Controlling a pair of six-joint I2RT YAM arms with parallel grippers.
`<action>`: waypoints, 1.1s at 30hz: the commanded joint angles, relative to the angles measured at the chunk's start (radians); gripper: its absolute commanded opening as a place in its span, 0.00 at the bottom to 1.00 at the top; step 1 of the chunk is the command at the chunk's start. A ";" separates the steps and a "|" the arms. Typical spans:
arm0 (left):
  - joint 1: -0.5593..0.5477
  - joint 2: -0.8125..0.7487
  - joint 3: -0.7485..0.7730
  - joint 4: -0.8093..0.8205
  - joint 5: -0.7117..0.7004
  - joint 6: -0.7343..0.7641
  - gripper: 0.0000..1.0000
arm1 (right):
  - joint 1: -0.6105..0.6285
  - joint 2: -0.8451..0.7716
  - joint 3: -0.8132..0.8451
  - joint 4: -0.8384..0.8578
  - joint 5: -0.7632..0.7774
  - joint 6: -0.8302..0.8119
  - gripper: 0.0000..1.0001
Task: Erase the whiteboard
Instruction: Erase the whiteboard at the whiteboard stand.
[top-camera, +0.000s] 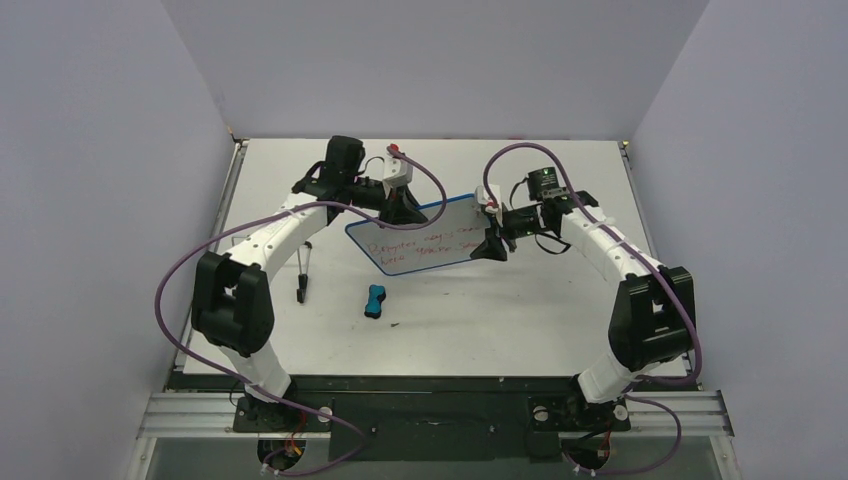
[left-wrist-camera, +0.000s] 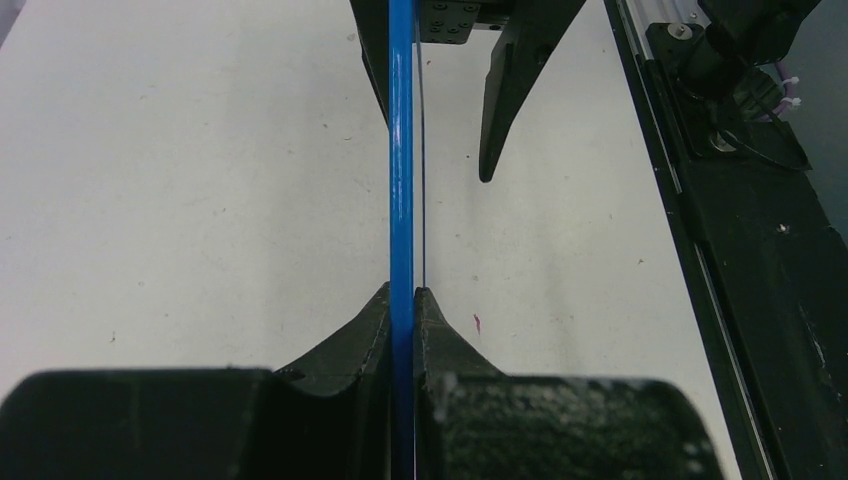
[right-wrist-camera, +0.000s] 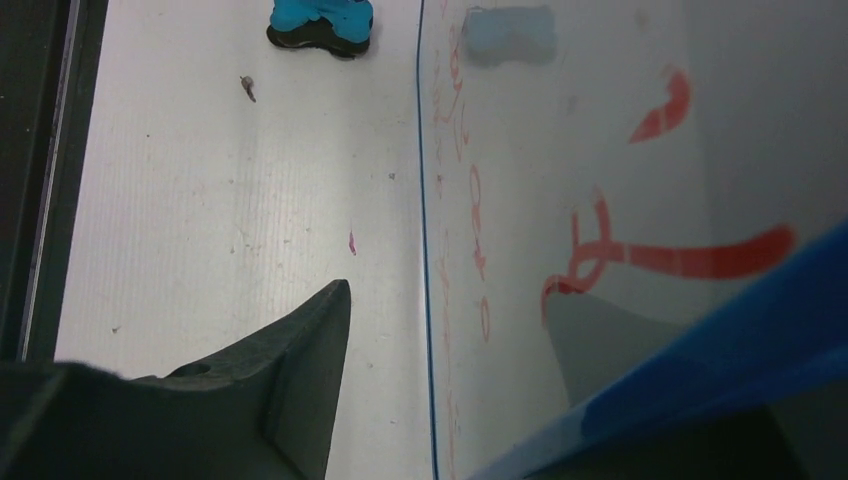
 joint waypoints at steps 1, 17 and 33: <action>0.014 -0.047 -0.015 0.093 0.056 0.003 0.00 | -0.004 -0.001 -0.015 0.067 -0.073 0.018 0.44; 0.022 -0.045 -0.023 0.127 0.070 -0.025 0.00 | -0.030 0.036 0.035 -0.126 -0.139 -0.118 0.02; 0.022 -0.044 -0.029 0.152 0.073 -0.045 0.00 | -0.003 0.161 0.174 -0.556 -0.188 -0.520 0.13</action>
